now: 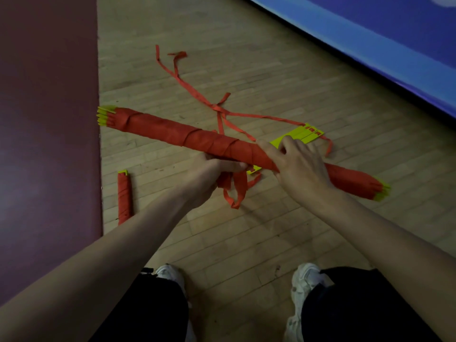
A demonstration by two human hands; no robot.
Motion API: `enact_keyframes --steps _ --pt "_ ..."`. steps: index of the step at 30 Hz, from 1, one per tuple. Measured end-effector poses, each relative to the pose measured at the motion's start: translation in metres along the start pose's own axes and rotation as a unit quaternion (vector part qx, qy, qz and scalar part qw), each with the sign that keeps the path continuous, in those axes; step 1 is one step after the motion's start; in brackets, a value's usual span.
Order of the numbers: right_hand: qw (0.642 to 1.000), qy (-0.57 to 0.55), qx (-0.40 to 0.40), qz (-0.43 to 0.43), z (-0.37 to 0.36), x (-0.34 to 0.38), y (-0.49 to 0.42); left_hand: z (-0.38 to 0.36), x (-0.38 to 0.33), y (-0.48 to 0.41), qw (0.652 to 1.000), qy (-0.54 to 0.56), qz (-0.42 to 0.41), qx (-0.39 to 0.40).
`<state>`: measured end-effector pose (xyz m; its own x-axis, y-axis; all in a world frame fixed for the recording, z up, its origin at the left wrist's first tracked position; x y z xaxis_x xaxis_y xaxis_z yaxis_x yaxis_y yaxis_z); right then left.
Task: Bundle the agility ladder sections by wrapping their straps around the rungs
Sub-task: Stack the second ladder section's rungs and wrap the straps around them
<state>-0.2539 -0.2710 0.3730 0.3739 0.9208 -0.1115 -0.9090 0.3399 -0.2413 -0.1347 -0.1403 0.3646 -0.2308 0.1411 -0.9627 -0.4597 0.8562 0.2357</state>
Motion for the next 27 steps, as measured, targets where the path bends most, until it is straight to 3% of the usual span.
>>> enact_keyframes --steps 3,5,7,9,11,15,18,20,24,27 --pt "0.999 0.033 -0.043 -0.006 0.002 -0.002 -0.001 -0.005 -0.005 0.002 0.999 0.036 0.014 0.032" --pt "0.998 0.026 -0.053 0.004 0.001 -0.002 -0.002 -0.007 -0.006 0.002 0.998 0.064 0.026 0.011" --pt "1.0 -0.006 -0.016 0.019 0.001 0.0 -0.002 -0.006 -0.004 0.002 0.995 0.088 0.033 -0.02" --pt "0.99 -0.102 0.092 0.013 0.003 -0.004 -0.004 -0.006 -0.004 0.003 0.995 0.091 0.037 -0.024" --pt "0.956 -0.227 0.184 -0.008 0.01 -0.014 -0.006 -0.006 -0.007 0.007 0.996 0.079 0.037 -0.013" --pt "0.869 -0.363 0.335 0.007 0.013 -0.023 -0.001 -0.007 -0.014 0.006 0.998 0.061 0.021 0.017" --pt "0.769 -0.526 0.362 0.002 0.022 -0.02 0.003 -0.005 -0.017 0.004 0.997 0.066 0.002 0.037" --pt "0.723 -0.576 0.382 0.0 0.027 -0.021 0.004 -0.004 -0.017 0.004 0.996 0.076 -0.007 0.04" --pt "0.686 -0.618 0.384 -0.006 0.028 -0.02 0.009 -0.003 -0.015 0.005 0.996 0.066 -0.006 0.062" --pt "0.688 -0.63 0.361 -0.003 0.031 -0.022 0.01 -0.003 -0.018 0.007 0.992 0.056 -0.02 0.107"
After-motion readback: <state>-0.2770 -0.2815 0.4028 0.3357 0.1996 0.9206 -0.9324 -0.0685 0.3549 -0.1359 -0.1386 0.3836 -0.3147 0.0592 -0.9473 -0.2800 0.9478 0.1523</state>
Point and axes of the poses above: each hand's wrist, its own y-axis away from the middle knuckle, its own z-axis out of the back of the hand, x = y × z, the point moved 3 cm from there along -y, towards the middle knuckle, and after that the axes turned 9 degrees about x, right-handed, at the moved point
